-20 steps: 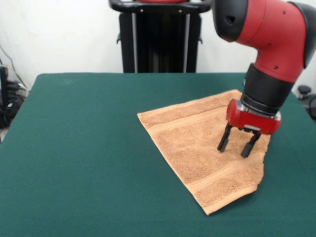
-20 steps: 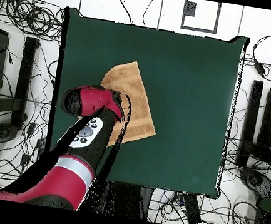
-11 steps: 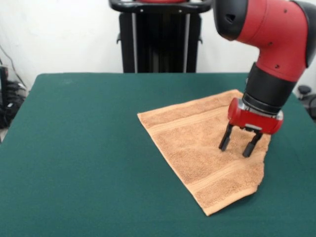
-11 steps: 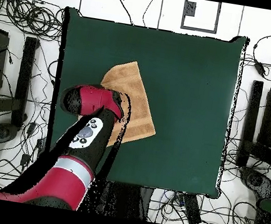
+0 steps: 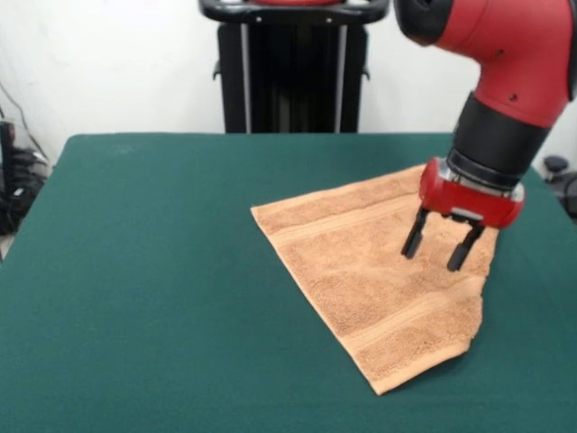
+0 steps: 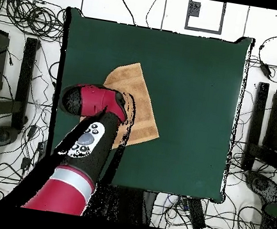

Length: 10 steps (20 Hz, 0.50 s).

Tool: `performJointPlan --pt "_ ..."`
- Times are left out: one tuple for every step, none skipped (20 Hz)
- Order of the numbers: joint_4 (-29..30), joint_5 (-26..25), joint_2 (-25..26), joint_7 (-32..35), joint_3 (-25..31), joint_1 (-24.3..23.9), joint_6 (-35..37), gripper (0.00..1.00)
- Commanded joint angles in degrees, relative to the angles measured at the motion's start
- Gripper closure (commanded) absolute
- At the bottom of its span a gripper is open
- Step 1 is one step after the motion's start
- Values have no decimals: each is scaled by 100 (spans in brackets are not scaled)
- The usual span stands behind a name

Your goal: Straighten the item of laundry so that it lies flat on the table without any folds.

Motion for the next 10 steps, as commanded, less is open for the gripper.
performJointPlan --pt "702 -181 -289 461 502 -210 343 0" --pt "747 -212 -317 404 542 -258 298 0" --pt "792 -243 -345 347 581 -305 252 0" --pt "804 -258 -339 315 617 -353 228 0" --pt "861 -263 -366 319 638 -383 193 0" --pt "845 -266 -342 296 671 -434 190 0" --pt "876 -278 -347 291 690 -457 161 0" --pt "927 -295 -354 285 716 -475 126 0" --pt "942 -320 -350 267 713 -480 133 0" --pt "946 -362 -339 232 696 -477 166 0"
